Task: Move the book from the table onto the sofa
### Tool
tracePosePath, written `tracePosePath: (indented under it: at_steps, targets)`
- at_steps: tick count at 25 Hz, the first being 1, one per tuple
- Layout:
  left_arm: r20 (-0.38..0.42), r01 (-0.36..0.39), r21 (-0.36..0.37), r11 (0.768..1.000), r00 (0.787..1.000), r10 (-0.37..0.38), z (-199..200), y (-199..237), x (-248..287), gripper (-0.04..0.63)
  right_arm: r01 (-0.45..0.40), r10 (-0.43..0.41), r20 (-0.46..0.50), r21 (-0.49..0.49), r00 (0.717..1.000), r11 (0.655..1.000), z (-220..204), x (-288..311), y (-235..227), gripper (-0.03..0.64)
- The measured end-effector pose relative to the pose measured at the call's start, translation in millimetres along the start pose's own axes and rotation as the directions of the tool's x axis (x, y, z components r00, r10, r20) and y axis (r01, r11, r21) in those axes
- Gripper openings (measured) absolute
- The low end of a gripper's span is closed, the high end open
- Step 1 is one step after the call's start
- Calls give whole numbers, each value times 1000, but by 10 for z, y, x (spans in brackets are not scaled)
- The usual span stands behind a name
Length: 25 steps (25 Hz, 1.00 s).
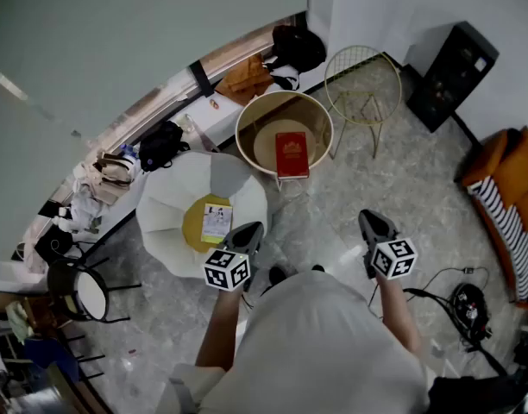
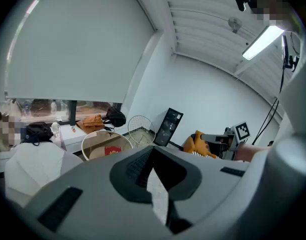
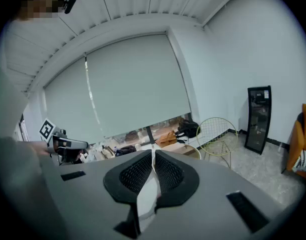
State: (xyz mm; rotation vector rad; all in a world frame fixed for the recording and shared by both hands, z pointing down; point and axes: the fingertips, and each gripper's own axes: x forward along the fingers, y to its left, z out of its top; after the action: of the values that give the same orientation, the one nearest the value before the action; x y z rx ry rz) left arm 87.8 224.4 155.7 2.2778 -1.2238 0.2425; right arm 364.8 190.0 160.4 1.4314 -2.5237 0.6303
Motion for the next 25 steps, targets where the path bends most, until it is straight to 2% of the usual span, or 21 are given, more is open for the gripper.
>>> tracePosePath:
  at_steps: [19,25]
  targets:
    - [-32,-49,-34,998,998,48,-279,-158,47,2,-39,40,-37,31,999,999,-167,-121,-173,48]
    - [-12,-109,-52,993,994,109,-344,-180,85,2,-123,126,-72,41,989,992,-341,-226,-257,48]
